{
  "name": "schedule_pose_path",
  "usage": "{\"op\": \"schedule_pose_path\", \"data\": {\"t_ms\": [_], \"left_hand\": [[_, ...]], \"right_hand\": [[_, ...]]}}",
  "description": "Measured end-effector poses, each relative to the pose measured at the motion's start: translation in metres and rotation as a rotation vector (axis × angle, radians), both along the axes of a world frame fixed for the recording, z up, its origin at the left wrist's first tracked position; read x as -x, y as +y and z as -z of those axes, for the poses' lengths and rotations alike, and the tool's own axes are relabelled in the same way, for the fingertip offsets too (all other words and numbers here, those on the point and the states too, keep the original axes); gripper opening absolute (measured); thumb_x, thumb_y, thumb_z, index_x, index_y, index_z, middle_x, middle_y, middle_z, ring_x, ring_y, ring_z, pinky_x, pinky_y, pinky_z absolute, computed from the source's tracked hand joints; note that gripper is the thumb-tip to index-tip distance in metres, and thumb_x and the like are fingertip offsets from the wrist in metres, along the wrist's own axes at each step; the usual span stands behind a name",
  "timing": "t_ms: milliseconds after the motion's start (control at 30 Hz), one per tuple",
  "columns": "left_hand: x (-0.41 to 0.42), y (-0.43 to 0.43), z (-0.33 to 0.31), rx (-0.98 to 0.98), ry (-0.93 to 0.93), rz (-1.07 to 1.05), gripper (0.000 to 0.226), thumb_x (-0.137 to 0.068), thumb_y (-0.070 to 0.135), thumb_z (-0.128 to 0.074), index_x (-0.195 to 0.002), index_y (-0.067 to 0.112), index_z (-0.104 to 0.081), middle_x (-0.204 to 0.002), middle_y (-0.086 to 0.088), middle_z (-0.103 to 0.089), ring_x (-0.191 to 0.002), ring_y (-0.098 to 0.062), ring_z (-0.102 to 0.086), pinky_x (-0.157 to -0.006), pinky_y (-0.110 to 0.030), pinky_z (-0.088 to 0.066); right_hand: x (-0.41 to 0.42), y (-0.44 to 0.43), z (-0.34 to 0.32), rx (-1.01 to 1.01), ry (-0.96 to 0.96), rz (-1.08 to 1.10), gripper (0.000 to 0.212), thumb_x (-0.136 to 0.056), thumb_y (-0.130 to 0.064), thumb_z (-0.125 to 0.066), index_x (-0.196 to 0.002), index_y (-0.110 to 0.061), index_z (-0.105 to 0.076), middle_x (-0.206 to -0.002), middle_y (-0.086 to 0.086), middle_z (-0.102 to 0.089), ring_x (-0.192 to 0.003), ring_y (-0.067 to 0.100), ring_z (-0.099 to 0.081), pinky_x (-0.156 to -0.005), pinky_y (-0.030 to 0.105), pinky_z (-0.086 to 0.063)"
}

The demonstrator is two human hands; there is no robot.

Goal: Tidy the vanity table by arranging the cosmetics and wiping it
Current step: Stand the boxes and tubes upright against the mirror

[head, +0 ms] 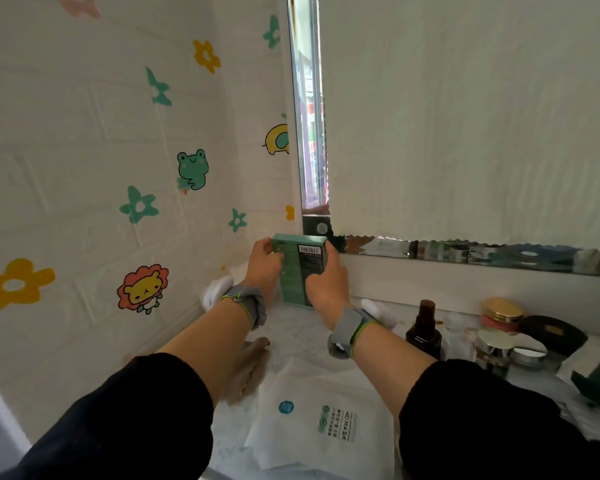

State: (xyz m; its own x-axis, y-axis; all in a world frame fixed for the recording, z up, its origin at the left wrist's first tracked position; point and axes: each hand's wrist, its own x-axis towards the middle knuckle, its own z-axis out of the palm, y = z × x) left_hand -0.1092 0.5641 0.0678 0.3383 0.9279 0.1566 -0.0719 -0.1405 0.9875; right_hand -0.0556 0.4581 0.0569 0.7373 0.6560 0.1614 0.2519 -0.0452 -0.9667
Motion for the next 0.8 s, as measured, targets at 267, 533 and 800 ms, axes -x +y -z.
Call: {"op": "schedule_pose_path", "data": {"t_ms": [267, 533, 800], "left_hand": [[-0.016, 0.017, -0.007, -0.104, 0.108, 0.051, 0.046, -0.08, -0.014, -0.039, -0.11, 0.015, -0.06, -0.103, -0.01, -0.064, -0.088, -0.024, -0.062, -0.068, -0.028, -0.054], [-0.017, 0.025, -0.006, -0.108, 0.098, 0.095, 0.045, -0.083, -0.01, -0.054, -0.119, 0.015, -0.061, -0.12, -0.005, -0.063, -0.1, -0.022, -0.062, -0.087, -0.036, -0.054], [-0.01, 0.008, -0.007, -0.082, 0.154, 0.07, 0.062, -0.087, -0.013, -0.04, -0.144, 0.012, -0.039, -0.142, -0.01, -0.047, -0.105, -0.019, -0.052, -0.08, -0.029, -0.048]], "right_hand": [[-0.021, 0.038, 0.009, 0.018, 0.062, -0.059, 0.08, -0.079, -0.011, -0.051, -0.151, -0.029, -0.022, -0.145, 0.006, -0.036, -0.122, 0.032, -0.049, -0.101, 0.047, -0.047], [-0.028, 0.051, 0.015, -0.111, 0.138, -0.125, 0.058, -0.08, -0.002, -0.045, -0.135, -0.022, -0.047, -0.118, 0.007, -0.06, -0.104, 0.028, -0.059, -0.093, 0.048, -0.052], [-0.025, 0.045, 0.016, -0.12, 0.1, -0.08, 0.053, -0.086, 0.001, -0.045, -0.133, -0.022, -0.049, -0.12, 0.009, -0.059, -0.105, 0.03, -0.059, -0.093, 0.045, -0.052]]}}
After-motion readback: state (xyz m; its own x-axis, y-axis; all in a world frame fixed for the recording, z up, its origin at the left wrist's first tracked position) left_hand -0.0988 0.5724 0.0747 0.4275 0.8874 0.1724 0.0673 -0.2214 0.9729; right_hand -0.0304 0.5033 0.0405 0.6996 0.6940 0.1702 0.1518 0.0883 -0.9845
